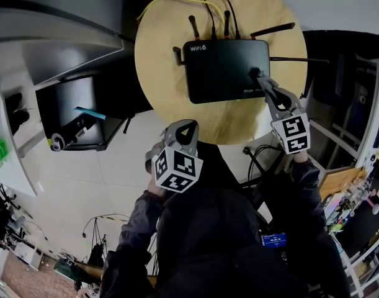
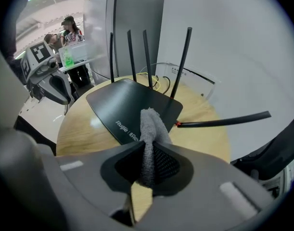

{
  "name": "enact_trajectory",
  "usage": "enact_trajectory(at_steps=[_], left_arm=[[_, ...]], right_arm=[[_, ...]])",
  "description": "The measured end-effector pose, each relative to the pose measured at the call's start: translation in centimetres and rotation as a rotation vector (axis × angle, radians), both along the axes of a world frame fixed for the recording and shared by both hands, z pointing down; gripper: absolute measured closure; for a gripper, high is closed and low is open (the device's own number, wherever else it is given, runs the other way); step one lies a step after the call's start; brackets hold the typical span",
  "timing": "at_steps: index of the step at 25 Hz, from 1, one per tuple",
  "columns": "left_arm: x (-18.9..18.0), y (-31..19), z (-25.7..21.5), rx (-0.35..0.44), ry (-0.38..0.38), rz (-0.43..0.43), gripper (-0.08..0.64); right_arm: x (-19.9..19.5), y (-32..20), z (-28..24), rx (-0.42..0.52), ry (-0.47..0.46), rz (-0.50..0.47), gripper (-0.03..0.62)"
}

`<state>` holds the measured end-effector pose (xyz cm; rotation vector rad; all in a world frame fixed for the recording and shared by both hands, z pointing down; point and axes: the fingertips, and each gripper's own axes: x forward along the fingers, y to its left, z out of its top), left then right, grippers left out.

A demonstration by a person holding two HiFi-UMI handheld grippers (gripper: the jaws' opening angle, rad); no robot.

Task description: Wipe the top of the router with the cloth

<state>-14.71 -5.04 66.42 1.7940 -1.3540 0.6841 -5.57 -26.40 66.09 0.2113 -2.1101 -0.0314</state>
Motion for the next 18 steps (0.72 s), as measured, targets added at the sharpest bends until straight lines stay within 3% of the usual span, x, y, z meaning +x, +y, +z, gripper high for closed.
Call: enact_trajectory(at_steps=[5,8,13,18], left_arm=[[0.3,-0.2,0.1,-0.002,0.003,0.017,0.560],[0.5,-0.3,0.0,0.003,0.001,0.028,0.560],[0.4,-0.2,0.1,0.000,0.002,0.027,0.560],[-0.2,0.2,-0.3,0.006,-0.001,0.016,0.560]], right_arm=[[-0.3,0.5,-0.6,0.021,-0.017,0.027,0.558],[-2.8,3.6,-2.7,0.022,-0.097,-0.027,0.559],[-6.5,12.9,-1.7,-0.097,-0.140,-0.175,0.558],[-8.7,18.8,0.1,-0.175,-0.134,-0.224,0.560]])
